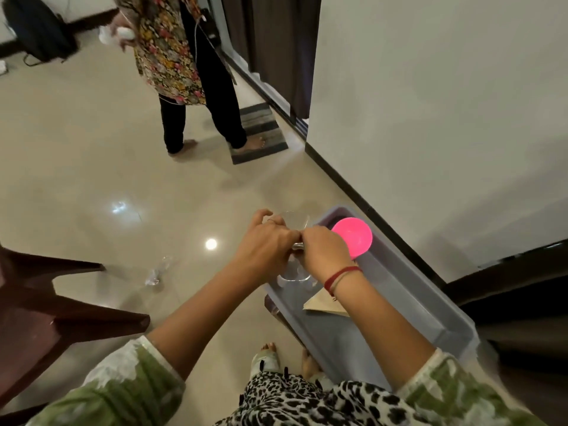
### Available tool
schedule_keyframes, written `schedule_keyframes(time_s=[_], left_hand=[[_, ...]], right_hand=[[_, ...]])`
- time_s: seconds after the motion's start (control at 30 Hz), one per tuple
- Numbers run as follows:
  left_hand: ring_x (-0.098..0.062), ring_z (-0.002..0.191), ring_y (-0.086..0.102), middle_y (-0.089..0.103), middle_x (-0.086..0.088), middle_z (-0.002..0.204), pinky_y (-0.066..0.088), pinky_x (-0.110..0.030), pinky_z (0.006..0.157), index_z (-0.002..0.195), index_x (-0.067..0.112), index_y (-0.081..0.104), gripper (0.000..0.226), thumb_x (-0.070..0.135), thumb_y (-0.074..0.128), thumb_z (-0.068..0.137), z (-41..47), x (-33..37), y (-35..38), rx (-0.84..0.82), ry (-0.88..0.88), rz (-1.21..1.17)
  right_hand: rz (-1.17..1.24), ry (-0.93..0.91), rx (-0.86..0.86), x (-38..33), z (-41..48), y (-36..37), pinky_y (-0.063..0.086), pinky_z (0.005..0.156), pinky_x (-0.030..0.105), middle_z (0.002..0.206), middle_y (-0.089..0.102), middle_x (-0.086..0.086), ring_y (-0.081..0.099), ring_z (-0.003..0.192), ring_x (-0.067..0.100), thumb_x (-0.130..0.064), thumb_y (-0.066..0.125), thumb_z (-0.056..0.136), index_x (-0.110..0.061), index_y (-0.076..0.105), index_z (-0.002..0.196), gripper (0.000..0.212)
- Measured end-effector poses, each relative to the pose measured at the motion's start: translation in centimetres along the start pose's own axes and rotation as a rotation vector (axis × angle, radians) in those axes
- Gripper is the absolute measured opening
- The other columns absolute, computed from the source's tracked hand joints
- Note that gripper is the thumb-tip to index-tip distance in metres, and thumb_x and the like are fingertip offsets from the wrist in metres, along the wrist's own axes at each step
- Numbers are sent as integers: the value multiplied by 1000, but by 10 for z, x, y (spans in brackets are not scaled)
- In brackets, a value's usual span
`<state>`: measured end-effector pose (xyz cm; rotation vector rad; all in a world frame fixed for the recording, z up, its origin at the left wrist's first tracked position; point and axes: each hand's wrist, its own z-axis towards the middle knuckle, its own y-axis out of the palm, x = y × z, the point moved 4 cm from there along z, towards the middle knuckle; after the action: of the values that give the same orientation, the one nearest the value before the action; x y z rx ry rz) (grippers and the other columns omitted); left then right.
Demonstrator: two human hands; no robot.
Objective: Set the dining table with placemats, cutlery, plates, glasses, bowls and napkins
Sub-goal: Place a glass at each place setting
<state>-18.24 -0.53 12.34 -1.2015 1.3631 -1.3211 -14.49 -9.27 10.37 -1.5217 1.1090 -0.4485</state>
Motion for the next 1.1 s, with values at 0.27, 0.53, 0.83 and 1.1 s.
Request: schedule_keyframes(time_s=[0.27, 0.53, 0.83, 1.1], left_hand=[[-12, 99, 55, 68, 4, 95, 34, -30, 89, 97, 22, 69, 22, 37, 58, 87, 11, 12, 23, 247, 103, -537], [-31, 126, 42, 53, -8, 131, 35, -39, 94, 116, 14, 62, 35, 30, 64, 86, 48, 3, 137, 8, -162, -365], [-34, 147, -13, -13, -8, 161, 0, -59, 115, 140, 26, 42, 49, 40, 55, 94, 82, 34, 215, -420, -116, -35], [-29, 146, 11, 5, -5, 160, 20, -56, 114, 116, 26, 66, 25, 32, 59, 93, 84, 18, 211, -341, -55, -10]], right_hand=[[100, 230, 22, 59, -31, 16, 45, 68, 33, 92, 67, 14, 63, 88, 34, -8, 44, 93, -7, 65, 99, 22], [173, 476, 24, 134, -71, 34, 35, 64, 24, 87, 66, 9, 60, 81, 25, -24, 54, 93, -10, 68, 94, 20], [258, 518, 24, 145, -89, 69, 45, 68, 25, 90, 67, 8, 60, 80, 20, -32, 53, 95, -11, 67, 94, 25], [255, 524, 52, 145, -89, 66, 35, 64, 18, 88, 63, 5, 47, 72, 13, -32, 51, 96, -10, 67, 95, 27]])
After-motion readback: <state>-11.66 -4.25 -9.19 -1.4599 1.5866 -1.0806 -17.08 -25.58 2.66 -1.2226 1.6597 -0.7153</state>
